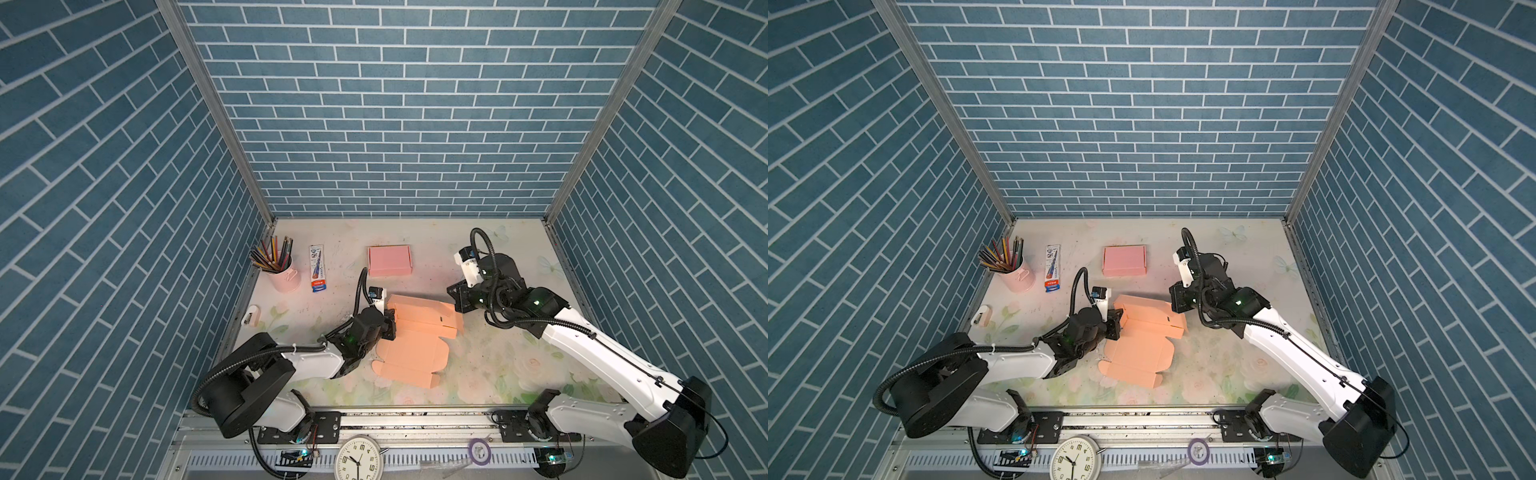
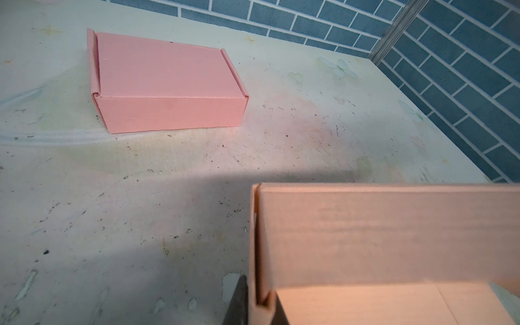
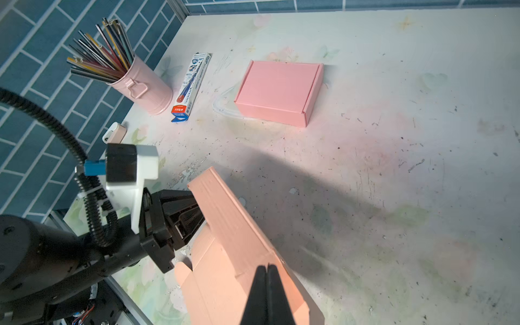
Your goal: Fold the paper box
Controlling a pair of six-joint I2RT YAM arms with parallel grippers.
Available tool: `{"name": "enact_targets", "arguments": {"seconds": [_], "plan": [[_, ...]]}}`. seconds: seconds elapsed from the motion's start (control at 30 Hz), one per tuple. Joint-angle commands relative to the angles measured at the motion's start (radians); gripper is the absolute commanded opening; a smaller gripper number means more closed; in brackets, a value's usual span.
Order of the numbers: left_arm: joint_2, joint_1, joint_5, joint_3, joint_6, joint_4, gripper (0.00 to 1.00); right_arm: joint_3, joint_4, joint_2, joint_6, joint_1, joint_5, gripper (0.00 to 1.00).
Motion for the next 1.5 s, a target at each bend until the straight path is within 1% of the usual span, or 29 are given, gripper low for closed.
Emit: {"name": "enact_targets", "arguments": {"seconds": [0.0,0.1,0.3,0.53,0.83,0.9,1.03,1.23,1.33,1.4,1.47], "plan": [[-0.025,0.014,0.007,0.039,-0.045,-0.089,0.12,0.035,-0.047,-0.019,-0.026,0.034,0.082,0.0],[-0.033,0.014,0.002,0.057,-0.052,-0.123,0.12,0.036,-0.049,-0.009,-0.03,0.052,0.092,0.0],[-0.039,0.015,0.0,0.073,-0.062,-0.149,0.11,0.059,-0.121,0.049,-0.04,0.085,0.178,0.0],[-0.045,0.012,-0.006,0.082,-0.063,-0.16,0.11,0.066,-0.137,0.12,-0.04,0.135,0.239,0.0],[-0.045,0.014,0.0,0.079,-0.064,-0.152,0.11,0.079,-0.126,0.203,-0.034,0.167,0.233,0.0],[-0.05,0.013,0.019,0.08,-0.056,-0.142,0.11,0.084,-0.111,0.212,-0.032,0.172,0.218,0.0],[-0.061,0.013,0.033,0.082,-0.05,-0.141,0.11,0.079,-0.076,0.215,-0.031,0.173,0.205,0.0],[-0.079,0.029,0.064,0.076,-0.065,-0.141,0.11,0.065,-0.069,0.189,-0.03,0.174,0.227,0.0],[-0.088,0.053,0.097,0.071,-0.07,-0.138,0.11,0.04,-0.048,0.154,-0.036,0.174,0.226,0.0],[-0.097,0.073,0.122,0.071,-0.075,-0.136,0.11,0.014,-0.008,0.115,-0.056,0.173,0.205,0.0],[-0.105,0.099,0.153,0.064,-0.082,-0.127,0.11,-0.02,0.05,0.065,-0.078,0.173,0.177,0.04]]}}
